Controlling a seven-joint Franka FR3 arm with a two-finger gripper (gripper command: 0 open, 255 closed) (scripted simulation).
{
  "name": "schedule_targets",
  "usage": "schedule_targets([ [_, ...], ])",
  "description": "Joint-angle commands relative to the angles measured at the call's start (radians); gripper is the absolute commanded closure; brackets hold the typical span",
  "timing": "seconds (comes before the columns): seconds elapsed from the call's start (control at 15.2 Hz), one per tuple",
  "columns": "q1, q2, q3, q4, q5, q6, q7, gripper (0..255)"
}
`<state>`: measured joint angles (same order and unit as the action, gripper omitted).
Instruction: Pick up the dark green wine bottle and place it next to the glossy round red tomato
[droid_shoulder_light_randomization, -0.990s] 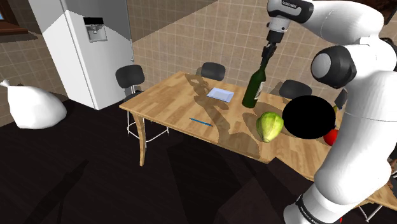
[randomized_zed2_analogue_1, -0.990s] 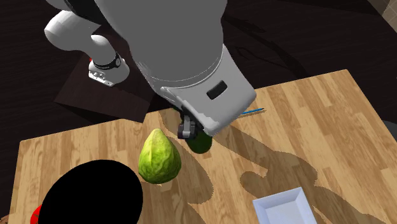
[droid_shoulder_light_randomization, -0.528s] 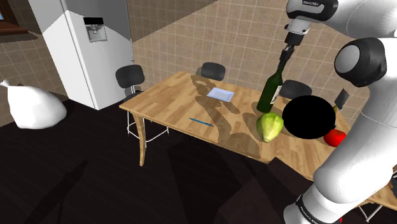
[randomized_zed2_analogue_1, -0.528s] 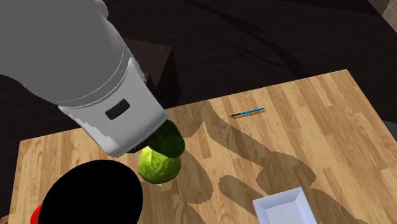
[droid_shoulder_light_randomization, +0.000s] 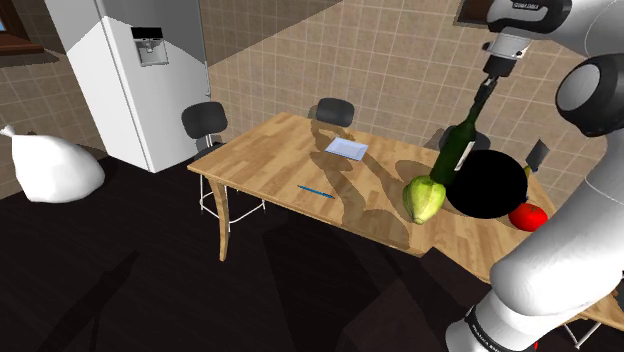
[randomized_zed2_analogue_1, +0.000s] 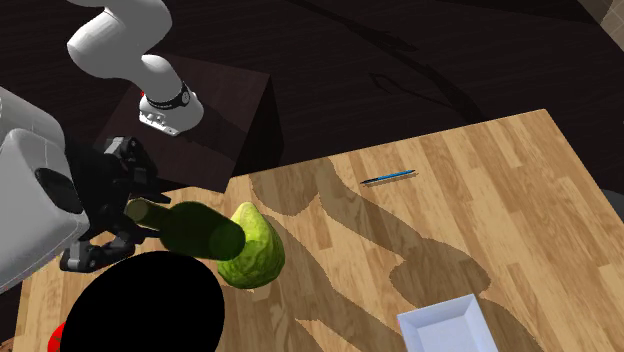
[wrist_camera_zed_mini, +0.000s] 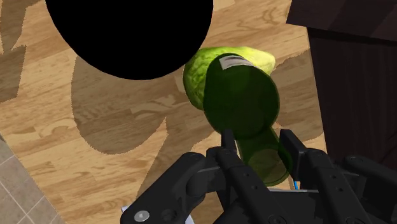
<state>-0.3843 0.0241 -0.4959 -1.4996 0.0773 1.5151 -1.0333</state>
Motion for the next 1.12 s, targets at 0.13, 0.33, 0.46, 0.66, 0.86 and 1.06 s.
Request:
schedule_targets([
  [0.13, -0.041, -0.034, -0.041, -0.041, -0.017, 0.006, -0.085, 255],
  [0.33, -0.074, -0.044, -0.076, -0.051, -0.024, 0.003, -0.152, 255],
  [0.46, -0.097, -0.045, -0.101, -0.05, -0.026, -0.001, -0.2, 255],
  [0.66, -0.134, -0.037, -0.139, -0.04, -0.023, -0.009, -0.276, 255],
  [0.86, -0.173, -0.015, -0.181, -0.018, -0.012, -0.019, -0.356, 255],
  [1.06, -0.219, 0.02, -0.224, 0.017, 0.01, -0.032, -0.442, 255],
])
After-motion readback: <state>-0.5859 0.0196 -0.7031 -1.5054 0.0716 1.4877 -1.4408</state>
